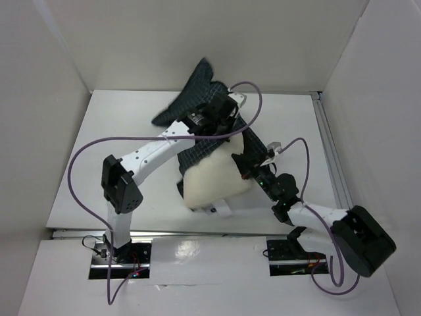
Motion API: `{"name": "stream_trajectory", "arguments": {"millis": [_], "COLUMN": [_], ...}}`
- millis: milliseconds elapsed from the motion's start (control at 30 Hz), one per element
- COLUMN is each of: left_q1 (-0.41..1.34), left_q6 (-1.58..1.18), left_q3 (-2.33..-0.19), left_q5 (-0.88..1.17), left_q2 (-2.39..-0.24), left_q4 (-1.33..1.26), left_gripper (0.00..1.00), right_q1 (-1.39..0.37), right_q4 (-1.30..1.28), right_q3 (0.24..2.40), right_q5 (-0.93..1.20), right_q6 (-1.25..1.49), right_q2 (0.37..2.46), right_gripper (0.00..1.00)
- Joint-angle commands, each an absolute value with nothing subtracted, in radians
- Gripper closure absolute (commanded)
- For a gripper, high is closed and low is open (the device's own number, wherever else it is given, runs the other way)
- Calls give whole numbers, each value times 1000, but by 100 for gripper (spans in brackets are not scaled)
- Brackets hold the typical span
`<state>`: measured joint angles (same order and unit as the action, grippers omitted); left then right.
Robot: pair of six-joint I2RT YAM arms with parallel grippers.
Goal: Put the pillow into the pillowcase
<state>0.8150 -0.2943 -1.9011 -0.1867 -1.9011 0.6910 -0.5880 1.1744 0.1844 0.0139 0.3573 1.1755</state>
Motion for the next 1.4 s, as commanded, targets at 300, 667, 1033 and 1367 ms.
{"name": "stream_trajectory", "arguments": {"millis": [300, 667, 1033, 1367], "left_q1": [980, 991, 1034, 1034], "left_q6": [-173, -195, -161, -175], "left_q3": [-2191, -1816, -1704, -1752], "left_q5": [-57, -11, 172, 62], "left_q2": [-1987, -1799, -1785, -1851], "left_q4": [830, 779, 782, 784], "left_gripper": [100, 100, 100, 100], "right_q1": [-578, -578, -578, -578], "right_q4": [1498, 1560, 1623, 1569], "right_q3": [279, 313, 334, 324], "right_q5": [-9, -254, -333, -278], "right_q6": [262, 132, 130, 221], "right_q2": [1244, 1213, 1292, 1301], "right_gripper": [100, 100, 100, 100]}}
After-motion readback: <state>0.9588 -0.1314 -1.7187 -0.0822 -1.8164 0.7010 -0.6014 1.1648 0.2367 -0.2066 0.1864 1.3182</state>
